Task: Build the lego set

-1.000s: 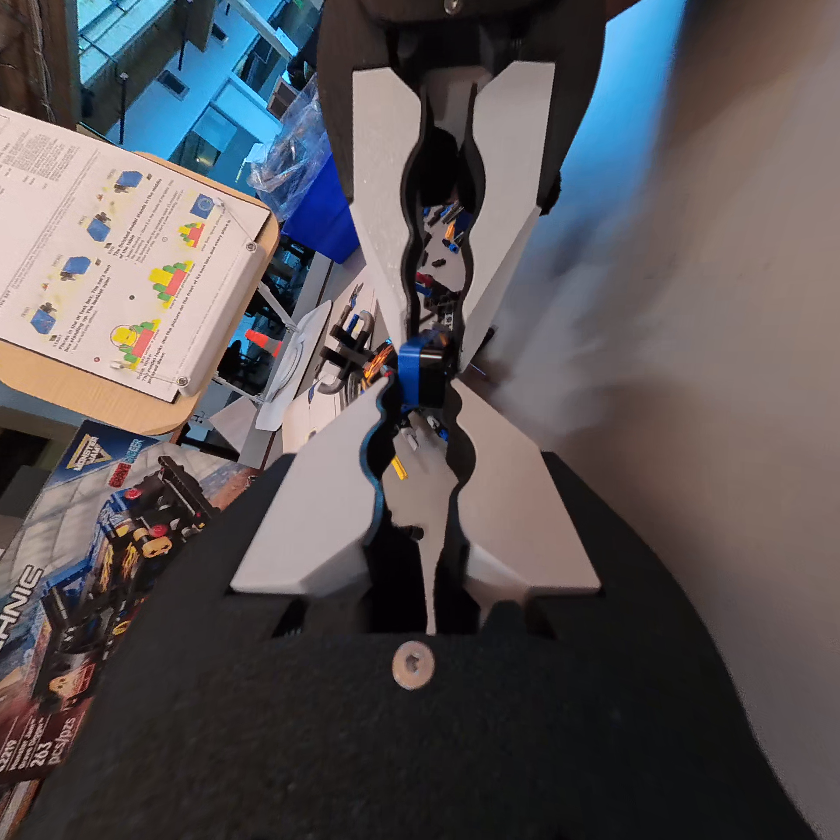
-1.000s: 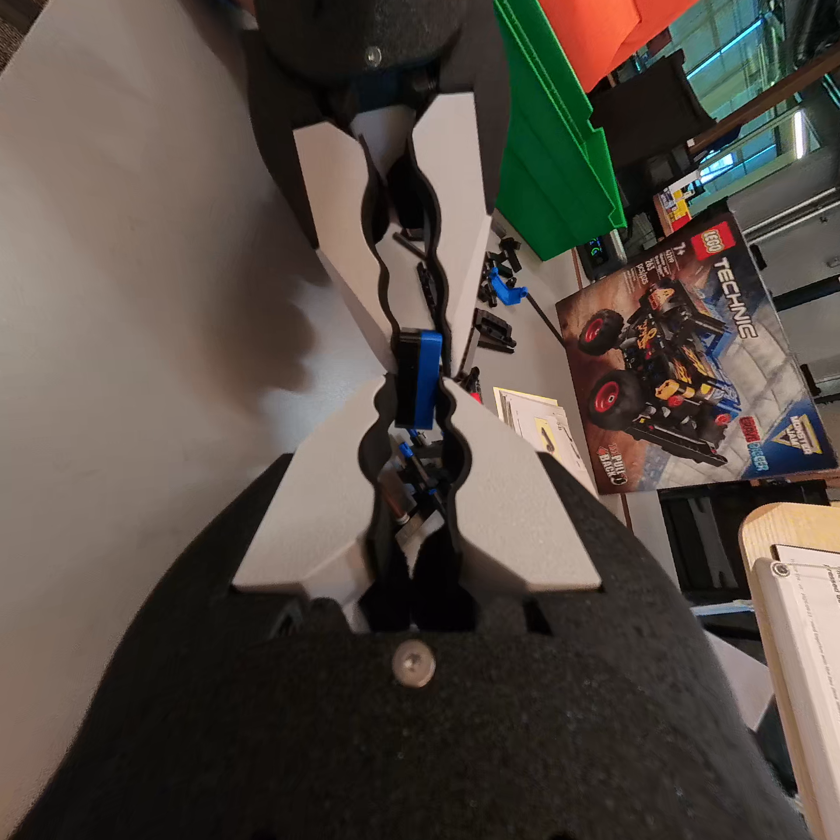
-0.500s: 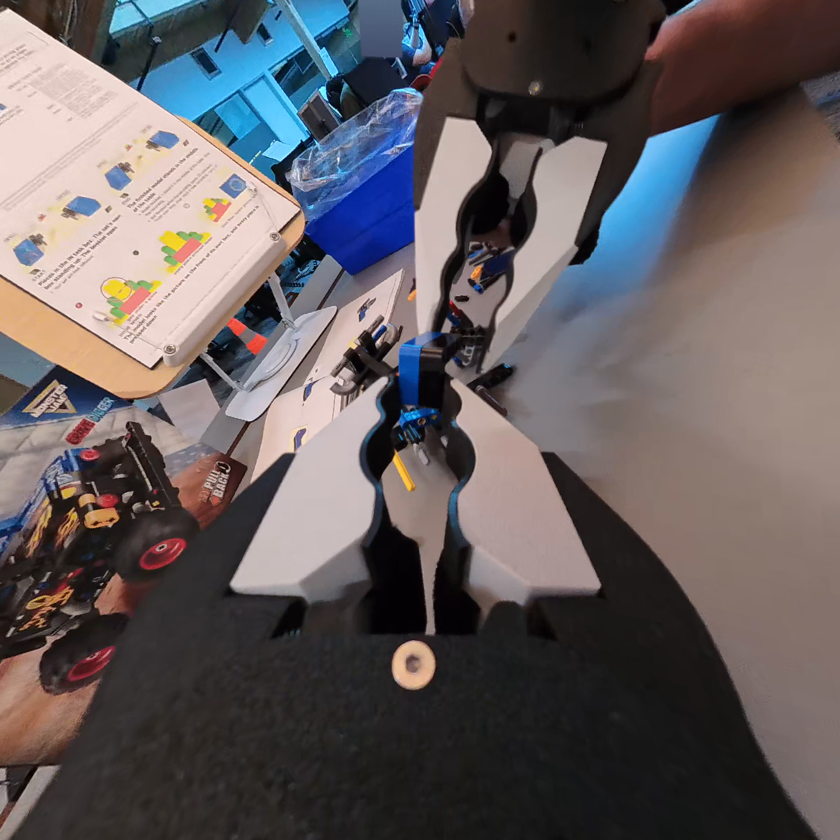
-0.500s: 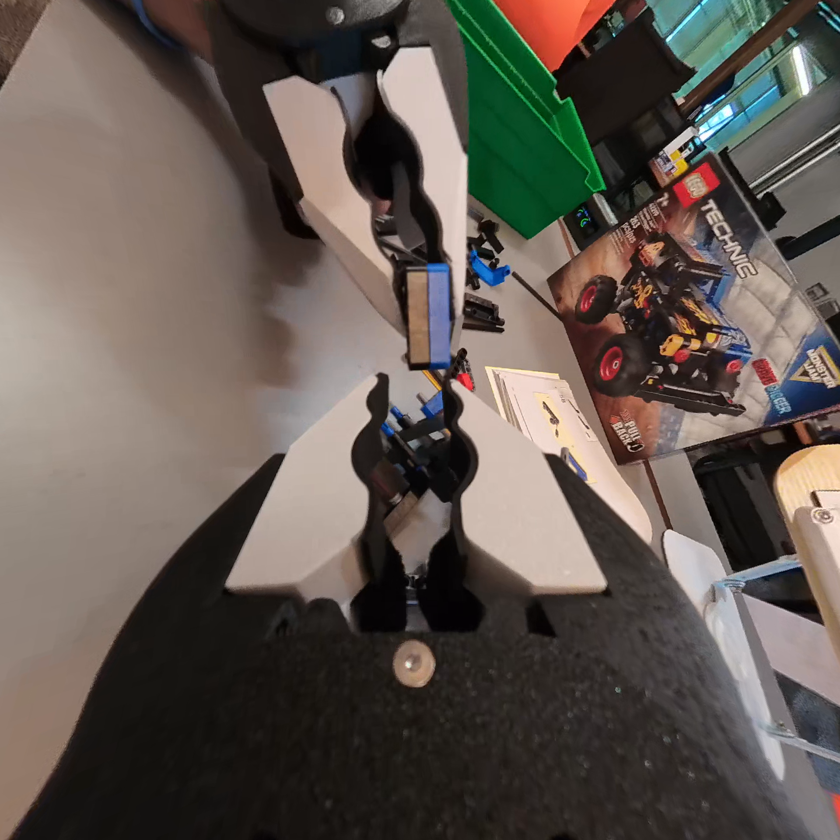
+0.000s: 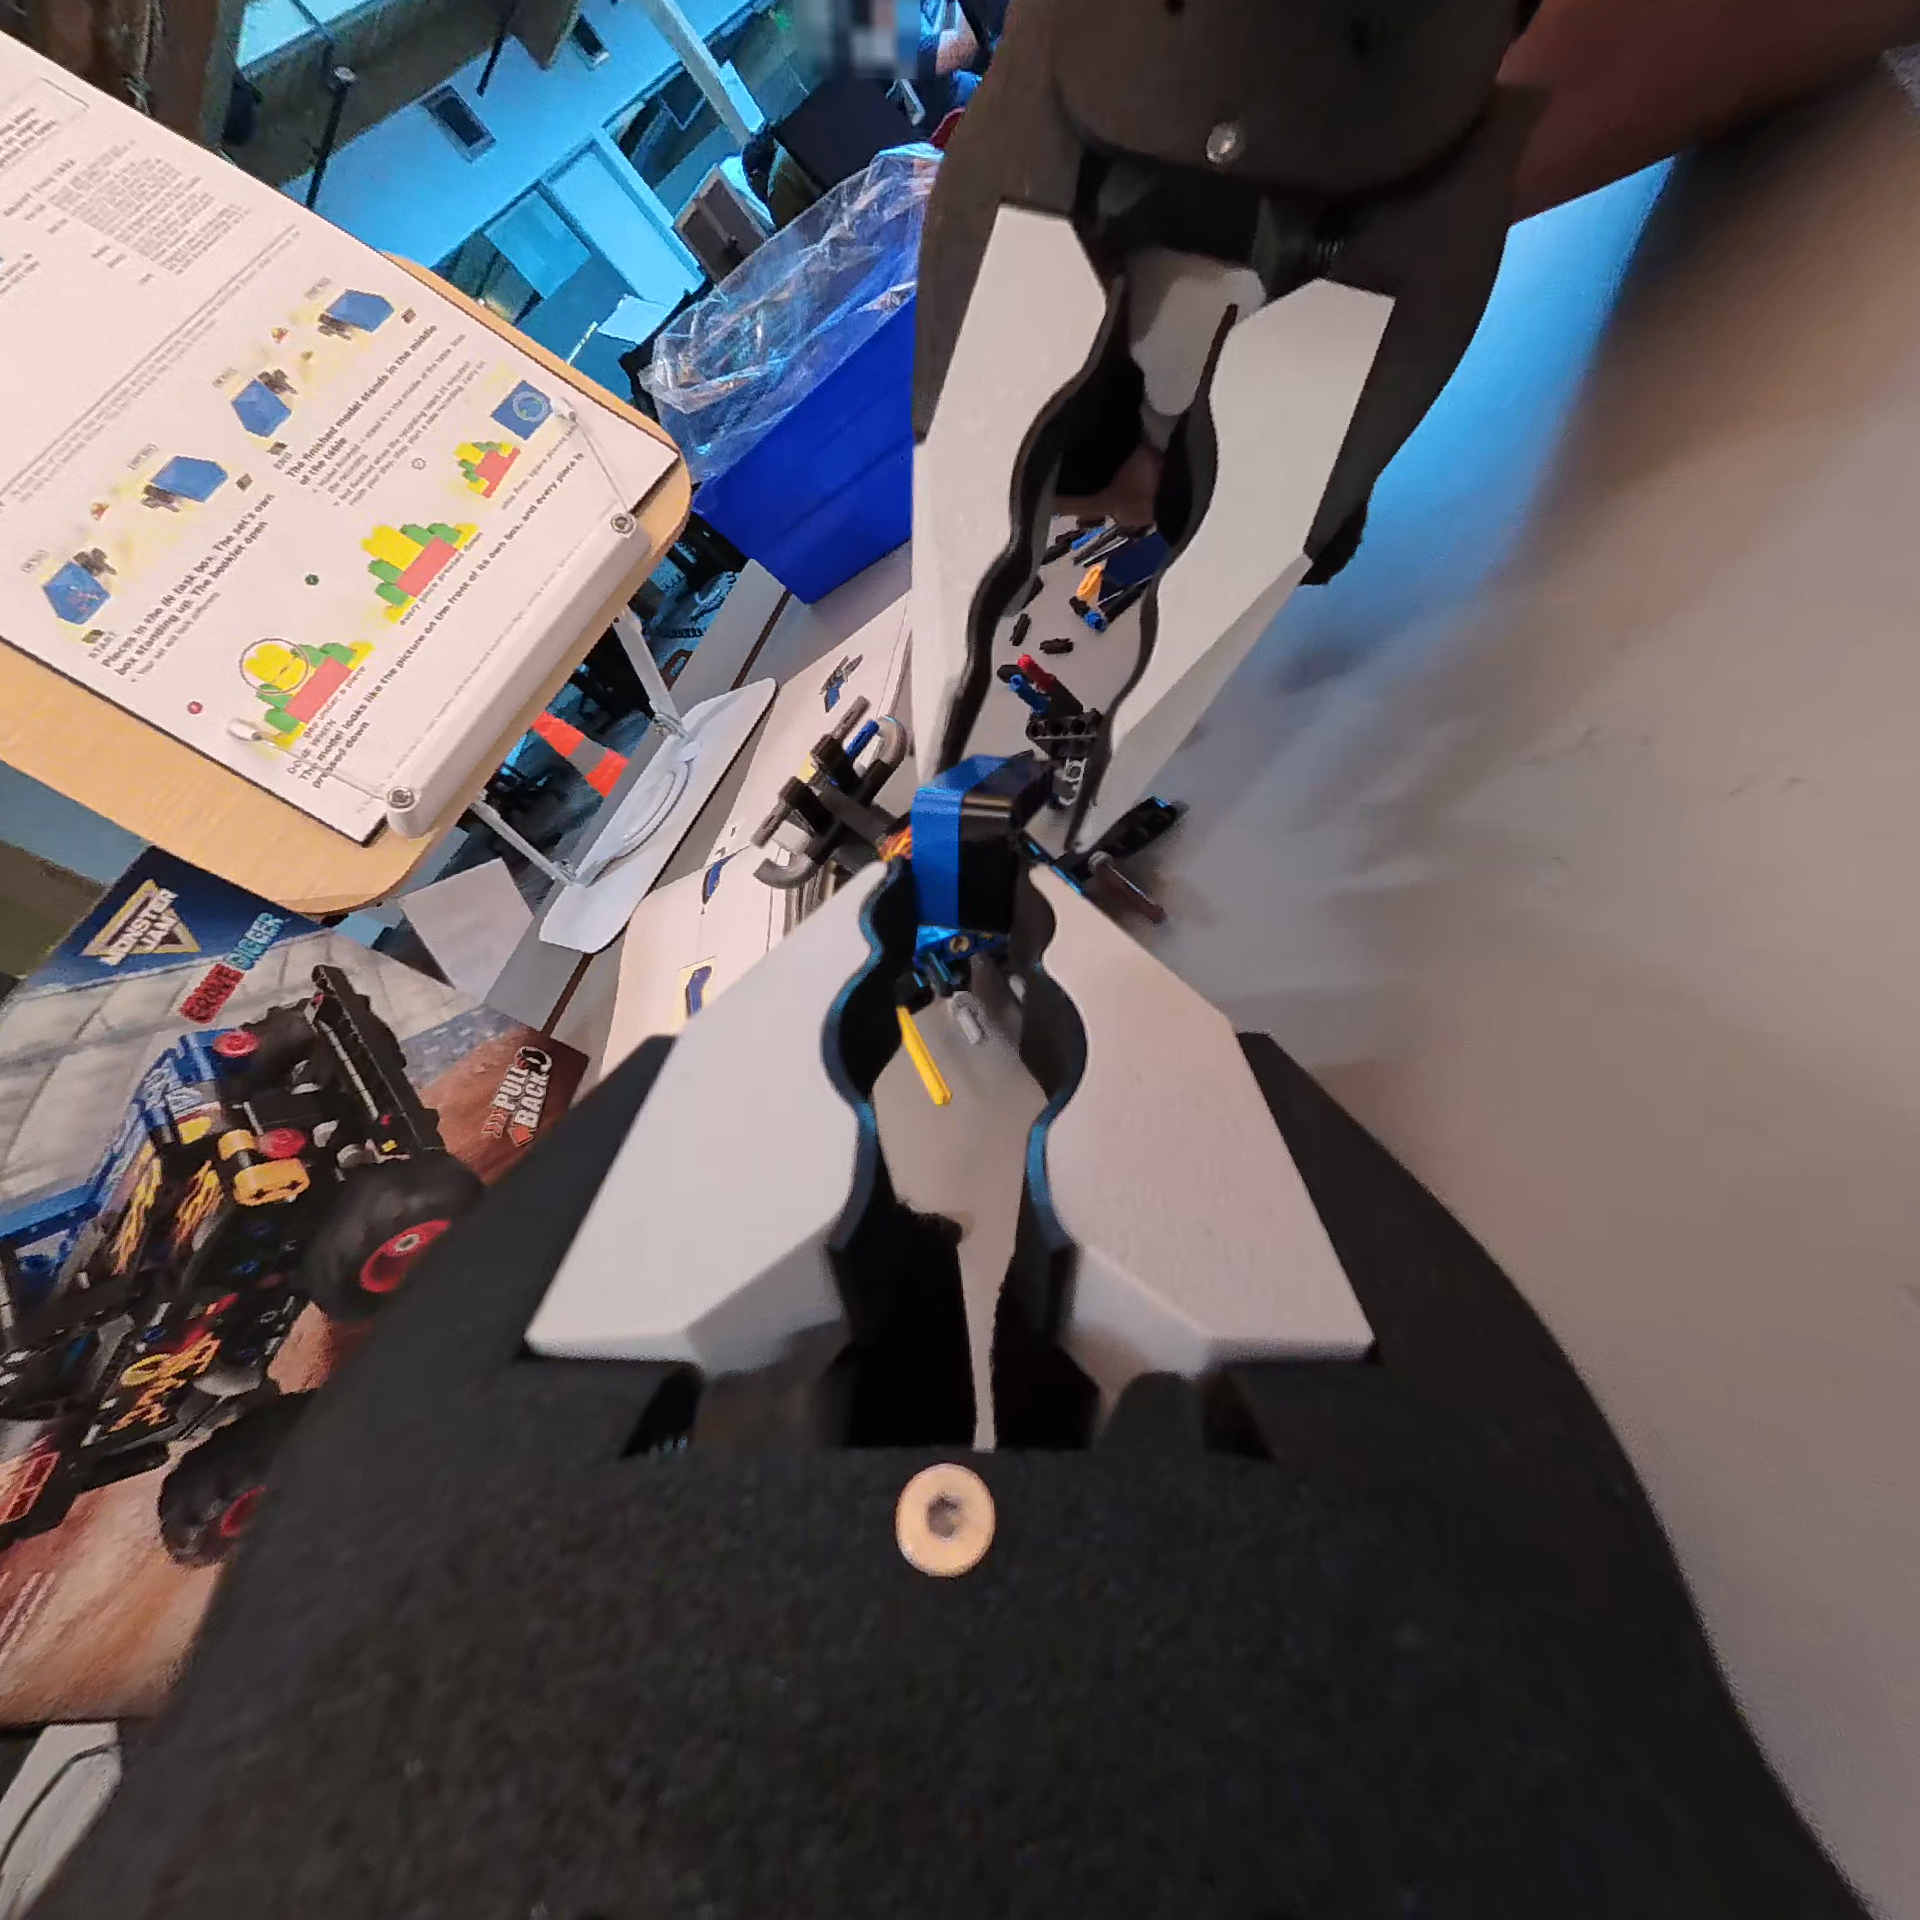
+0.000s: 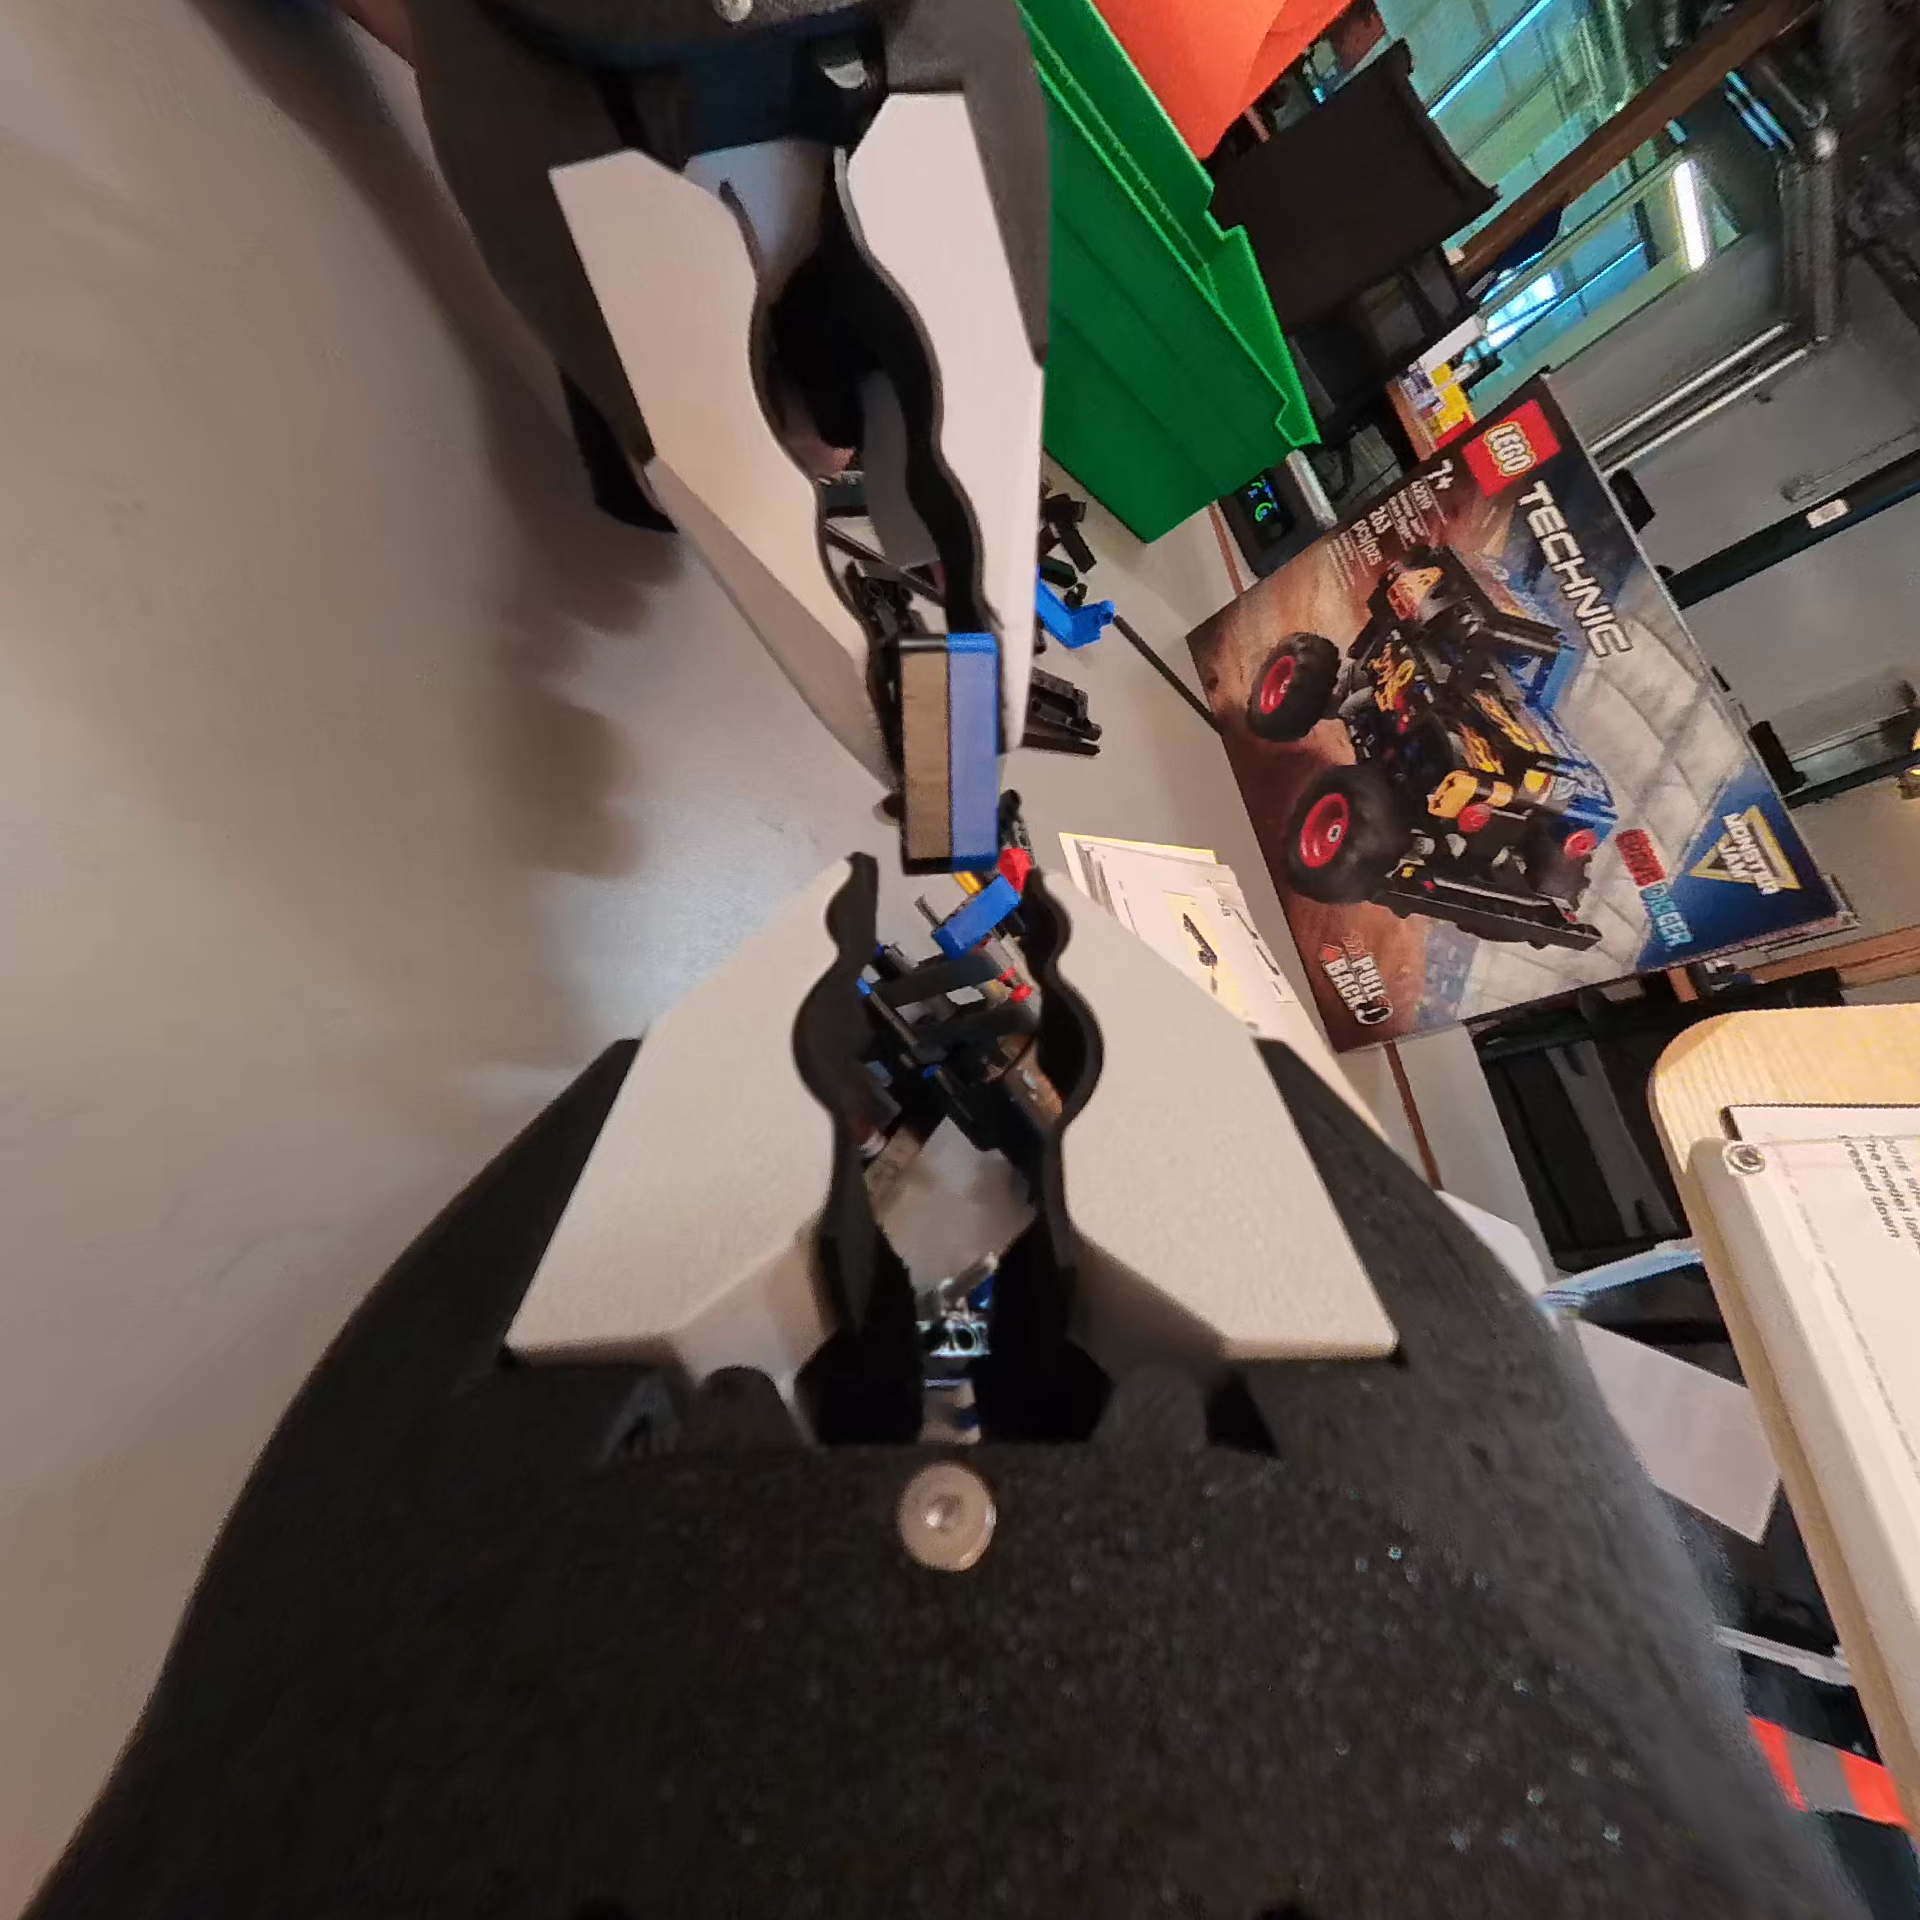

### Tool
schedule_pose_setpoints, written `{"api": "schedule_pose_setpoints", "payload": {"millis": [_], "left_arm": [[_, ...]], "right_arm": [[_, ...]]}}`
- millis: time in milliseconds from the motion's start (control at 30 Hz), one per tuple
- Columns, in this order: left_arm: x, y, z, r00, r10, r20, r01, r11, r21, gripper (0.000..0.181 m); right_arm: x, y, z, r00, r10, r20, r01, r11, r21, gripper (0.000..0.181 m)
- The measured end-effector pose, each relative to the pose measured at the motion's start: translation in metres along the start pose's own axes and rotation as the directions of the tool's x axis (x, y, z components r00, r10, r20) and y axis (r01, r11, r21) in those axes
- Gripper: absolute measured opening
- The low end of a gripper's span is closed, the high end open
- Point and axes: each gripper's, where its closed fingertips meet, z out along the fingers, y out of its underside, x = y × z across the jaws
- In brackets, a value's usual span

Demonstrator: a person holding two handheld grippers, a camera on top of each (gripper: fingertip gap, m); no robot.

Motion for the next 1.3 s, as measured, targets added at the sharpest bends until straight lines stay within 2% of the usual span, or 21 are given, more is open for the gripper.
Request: {"api": "schedule_pose_setpoints", "payload": {"millis": [67, 133, 167, 267, 367, 567, 700, 800, 867, 1033, 1100, 1167, 1233, 1300], "left_arm": [[0.007, -0.001, 0.002, 0.999, -0.019, -0.035, 0.019, 1.0, 0.005, 0.016], [0.009, -0.002, 0.003, 0.999, -0.007, -0.031, 0.007, 1.0, 0.007, 0.016], [0.009, -0.001, 0.003, 0.999, -0.005, -0.033, 0.005, 1.0, 0.006, 0.016], [0.01, -0.003, 0.001, 0.999, -0.02, -0.039, 0.021, 1.0, 0.015, 0.016], [0.01, -0.005, 0.001, 0.997, -0.055, -0.053, 0.056, 0.998, 0.023, 0.016], [0.014, -0.007, 0.005, 0.97, -0.197, -0.144, 0.202, 0.979, 0.019, 0.015], [0.012, -0.004, 0.008, 0.943, -0.278, -0.182, 0.286, 0.958, 0.016, 0.018], [-0.005, -0.007, 0.007, 0.899, -0.398, -0.185, 0.412, 0.91, 0.042, 0.023], [-0.014, -0.008, 0.007, 0.873, -0.451, -0.184, 0.467, 0.882, 0.056, 0.024], [-0.029, 0.001, 0.008, 0.854, -0.496, -0.159, 0.507, 0.861, 0.035, 0.024], [-0.034, 0.002, 0.01, 0.846, -0.511, -0.15, 0.52, 0.854, 0.025, 0.024], [-0.042, 0.001, 0.014, 0.831, -0.542, -0.125, 0.547, 0.837, 0.004, 0.024], [-0.052, -0.003, 0.021, 0.8, -0.59, -0.109, 0.592, 0.806, -0.021, 0.023], [-0.06, -0.009, 0.032, 0.75, -0.653, -0.105, 0.652, 0.757, -0.043, 0.022]], "right_arm": [[-0.005, -0.001, 0.001, 1.0, 0.0, 0.023, 0.0, 1.0, 0.003, 0.029], [-0.008, -0.003, 0.001, 0.999, -0.04, 0.018, 0.039, 0.999, 0.011, 0.016], [-0.008, -0.003, 0.001, 0.999, -0.051, 0.014, 0.051, 0.999, 0.008, 0.016], [-0.01, -0.003, 0.0, 0.996, 0.019, 0.083, -0.018, 1.0, -0.008, 0.015], [-0.01, -0.005, -0.001, 0.994, 0.048, 0.099, -0.05, 0.999, 0.014, 0.015], [-0.016, 0.001, -0.003, 0.908, 0.304, 0.288, -0.317, 0.948, 0.0, 0.016], [-0.016, 0.011, -0.003, 0.837, 0.415, 0.355, -0.431, 0.901, -0.038, 0.016], [0.002, 0.011, -0.004, 0.732, 0.572, 0.371, -0.61, 0.793, -0.02, 0.016], [0.024, 0.017, -0.006, 0.635, 0.687, 0.353, -0.733, 0.68, -0.004, 0.016], [0.091, 0.036, -0.034, 0.307, 0.844, 0.439, -0.948, 0.309, 0.068, 0.016], [0.11, 0.043, -0.045, 0.118, 0.843, 0.524, -0.993, 0.109, 0.048, 0.016], [0.121, 0.054, -0.05, -0.012, 0.828, 0.56, -0.998, -0.043, 0.041, 0.015], [0.123, 0.064, -0.048, -0.057, 0.831, 0.554, -0.996, -0.086, 0.027, 0.015], [0.122, 0.063, -0.047, -0.063, 0.823, 0.564, -0.996, -0.089, 0.019, 0.015]]}}
